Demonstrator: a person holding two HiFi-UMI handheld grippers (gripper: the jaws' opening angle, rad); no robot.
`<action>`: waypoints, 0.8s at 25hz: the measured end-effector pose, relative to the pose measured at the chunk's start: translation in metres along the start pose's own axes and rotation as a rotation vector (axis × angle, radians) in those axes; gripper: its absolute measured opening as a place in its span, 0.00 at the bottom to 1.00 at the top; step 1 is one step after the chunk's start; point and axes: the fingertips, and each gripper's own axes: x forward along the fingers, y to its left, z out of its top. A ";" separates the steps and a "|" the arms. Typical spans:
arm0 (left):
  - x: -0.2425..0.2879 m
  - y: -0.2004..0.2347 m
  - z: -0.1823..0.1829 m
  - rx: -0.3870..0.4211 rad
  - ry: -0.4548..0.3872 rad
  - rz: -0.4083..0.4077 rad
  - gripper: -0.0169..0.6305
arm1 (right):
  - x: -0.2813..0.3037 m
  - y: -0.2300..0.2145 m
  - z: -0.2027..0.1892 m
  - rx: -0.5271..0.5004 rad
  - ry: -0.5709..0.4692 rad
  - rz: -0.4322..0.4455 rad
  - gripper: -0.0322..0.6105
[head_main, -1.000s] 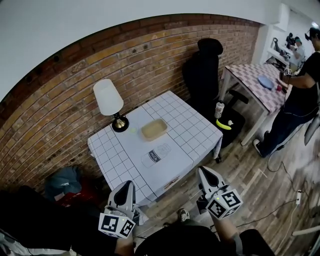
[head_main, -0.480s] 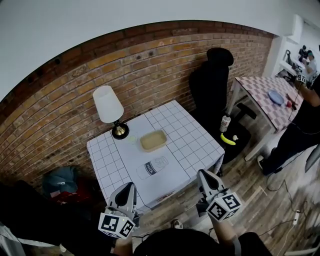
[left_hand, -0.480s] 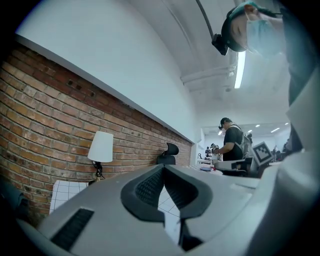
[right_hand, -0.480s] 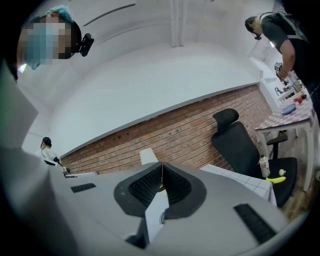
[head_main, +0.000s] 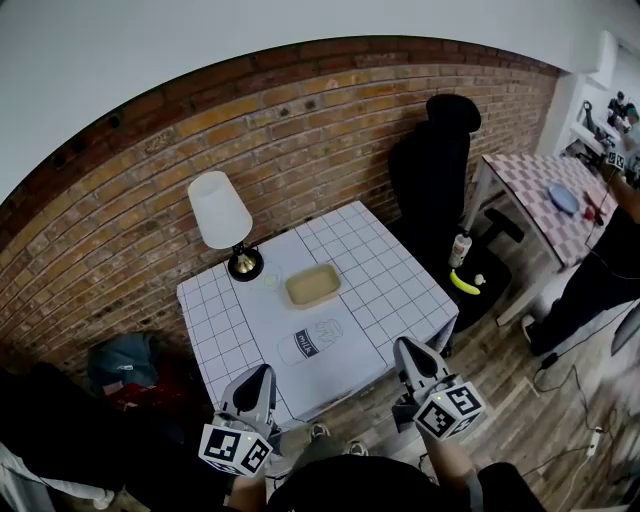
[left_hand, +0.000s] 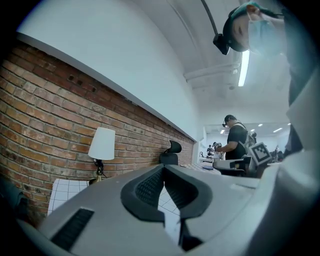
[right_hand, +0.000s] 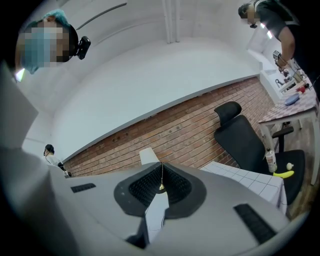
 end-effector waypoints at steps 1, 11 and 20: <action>0.004 0.004 0.001 -0.004 0.004 -0.006 0.04 | 0.005 0.000 0.001 0.002 -0.003 -0.006 0.06; 0.042 0.060 0.015 -0.010 0.024 -0.085 0.04 | 0.059 0.007 0.003 -0.002 -0.028 -0.077 0.06; 0.066 0.103 0.017 0.008 0.032 -0.146 0.04 | 0.091 0.007 -0.006 -0.007 -0.055 -0.137 0.06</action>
